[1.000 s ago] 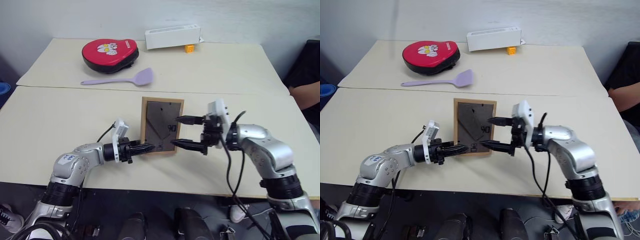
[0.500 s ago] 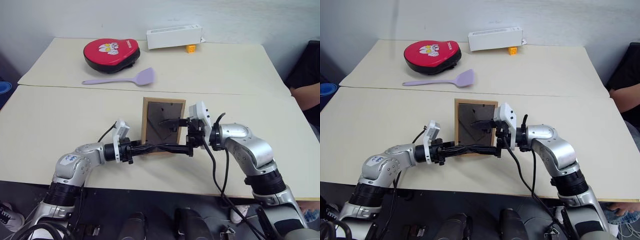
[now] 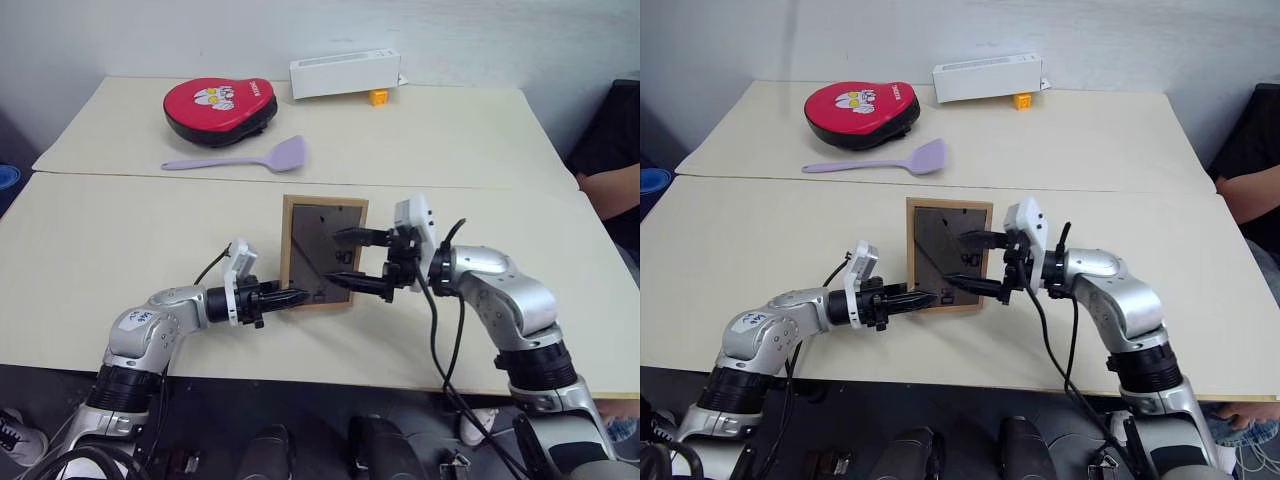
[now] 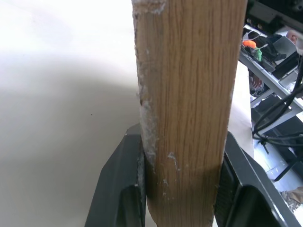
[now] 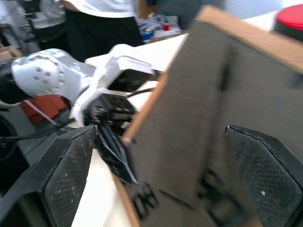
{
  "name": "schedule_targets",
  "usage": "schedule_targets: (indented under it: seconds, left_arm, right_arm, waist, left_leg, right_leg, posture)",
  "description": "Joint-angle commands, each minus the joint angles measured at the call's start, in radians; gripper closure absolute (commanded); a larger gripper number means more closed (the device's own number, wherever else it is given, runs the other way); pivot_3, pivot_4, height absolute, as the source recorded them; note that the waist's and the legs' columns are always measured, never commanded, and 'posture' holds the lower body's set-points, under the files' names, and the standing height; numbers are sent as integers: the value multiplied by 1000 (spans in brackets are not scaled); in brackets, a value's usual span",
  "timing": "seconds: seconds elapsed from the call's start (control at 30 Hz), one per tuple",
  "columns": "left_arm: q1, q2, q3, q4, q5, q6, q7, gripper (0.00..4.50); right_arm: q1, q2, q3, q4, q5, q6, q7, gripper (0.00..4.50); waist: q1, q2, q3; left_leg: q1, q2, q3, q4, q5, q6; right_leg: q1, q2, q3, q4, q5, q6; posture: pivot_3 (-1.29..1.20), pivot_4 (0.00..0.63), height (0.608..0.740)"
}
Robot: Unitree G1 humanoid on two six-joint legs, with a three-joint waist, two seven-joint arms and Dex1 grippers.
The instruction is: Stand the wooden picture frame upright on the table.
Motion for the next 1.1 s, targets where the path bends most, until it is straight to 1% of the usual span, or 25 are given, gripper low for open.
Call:
schedule_targets:
  seconds: [0.03,0.2,0.3,0.33,0.4,0.43,0.47,0.5,0.53,0.57,0.6,0.63,0.67,0.73,0.8,0.83,0.93,1.07,1.1]
  left_arm:
    - [-7,4,-18,3,39,17,1,3244]
    - [-19,10,18,6,3,78,2,3244]
    - [-32,3,59,12,-45,153,7,3244]
    - [-40,1,76,16,-68,196,15,3244]
    - [-75,-3,147,20,-193,381,35,3244]
    - [-107,5,176,40,-243,524,53,3244]
    - [-139,9,214,64,-290,651,68,3244]
    - [-163,8,242,82,-314,737,84,3244]
    - [-188,55,206,115,-365,808,91,3244]
    - [-204,85,187,146,-425,838,99,3244]
    - [-215,109,167,170,-476,852,112,3244]
    - [-236,147,124,212,-551,857,124,3244]
    - [-255,164,105,249,-614,857,143,3244]
    - [-286,201,54,304,-722,857,177,3244]
    - [-306,209,38,331,-796,857,229,3244]
    - [-316,209,30,345,-829,857,256,3244]
    - [-332,210,1,369,-917,857,331,3244]
    - [-338,208,-21,385,-1021,857,422,3244]
    - [-338,213,-28,386,-1044,857,446,3244]
  right_arm:
    - [10,-11,6,-70,22,-23,50,37]
    - [103,-99,-54,-132,50,-70,138,37]
    - [135,-138,-62,-112,-8,-179,173,37]
    - [143,-147,-64,-100,-32,-223,181,37]
    - [163,-150,-115,-57,-48,-305,170,37]
    - [168,-154,-143,-25,-72,-387,175,37]
    - [169,-162,-165,20,-117,-523,190,37]
    - [166,-167,-175,53,-152,-624,204,37]
    - [156,-180,-172,106,-205,-758,226,37]
    - [137,-189,-162,168,-267,-925,243,37]
    - [120,-193,-151,218,-306,-1043,252,37]
    - [81,-194,-138,301,-386,-1195,218,37]
    - [42,-188,-127,376,-446,-1328,188,37]
    - [-14,-176,-99,492,-504,-1471,157,37]
    - [-63,-151,-84,587,-576,-1579,79,37]
    - [-88,-139,-83,633,-650,-1644,18,37]
    - [-137,-91,-64,723,-769,-1724,-117,37]
    - [-172,-63,-31,769,-908,-1789,-264,37]
    - [-175,-57,-30,772,-940,-1787,-309,203]
  waist:
    - [2,0,0]
    - [3,0,0]
    - [0,0,0]
    - [-2,0,0]
    - [-3,-1,0]
    - [-2,-1,1]
    - [0,-2,1]
    - [0,-2,1]
    - [0,-2,1]
    - [-1,-3,2]
    - [-2,-3,2]
    - [-5,-3,2]
    - [-10,-3,2]
    - [-19,-3,2]
    - [-25,-3,2]
    - [-26,-3,2]
    - [-27,-3,2]
    - [-28,-3,2]
    - [-28,-3,2]
  left_leg:
    - [0,0,0,0,0,0]
    - [-1,0,-1,0,-1,1]
    - [0,0,-1,0,-1,1]
    - [0,0,0,0,-1,1]
    - [0,0,0,-1,-1,1]
    - [0,0,0,-1,-1,1]
    - [0,0,0,-1,-1,1]
    - [-1,0,0,0,-1,1]
    - [-1,0,0,0,-1,1]
    - [-1,0,0,0,-1,1]
    - [-1,0,0,0,-1,1]
    - [0,-1,0,0,-1,1]
    - [1,-1,1,-1,-1,1]
    - [1,0,1,0,0,0]
    - [1,0,0,0,0,-1]
    - [1,0,0,0,0,-1]
    - [0,0,0,0,1,-1]
    - [0,0,0,1,1,-2]
    - [0,0,0,1,1,-2]
  right_leg:
    - [0,0,0,0,0,0]
    - [1,0,-1,-1,0,0]
    - [1,0,0,-2,0,0]
    - [1,0,0,-1,0,0]
    - [0,1,0,-1,0,0]
    - [0,1,0,-1,0,0]
    - [0,1,0,0,0,0]
    - [0,1,0,0,0,0]
    - [0,1,0,1,0,1]
    - [0,1,0,2,0,1]
    - [0,1,0,3,0,1]
    - [0,1,0,4,0,1]
    - [0,1,1,4,0,1]
    - [0,1,1,4,0,1]
    - [0,1,1,5,0,1]
    - [0,1,0,5,0,1]
    - [-1,1,0,5,0,1]
    - [-1,1,0,6,0,1]
    - [-1,1,0,6,0,1]
  posture:
    - [0,150,740]
    - [0,150,740]
    - [0,150,740]
    - [0,150,740]
    - [0,150,740]
    - [0,150,740]
    - [0,150,740]
    - [0,150,740]
    - [0,150,740]
    - [0,150,740]
    - [0,150,740]
    - [0,150,740]
    - [0,150,740]
    - [0,150,740]
    - [0,150,740]
    - [0,150,740]
    - [0,150,740]
    - [0,150,740]
    - [0,150,740]
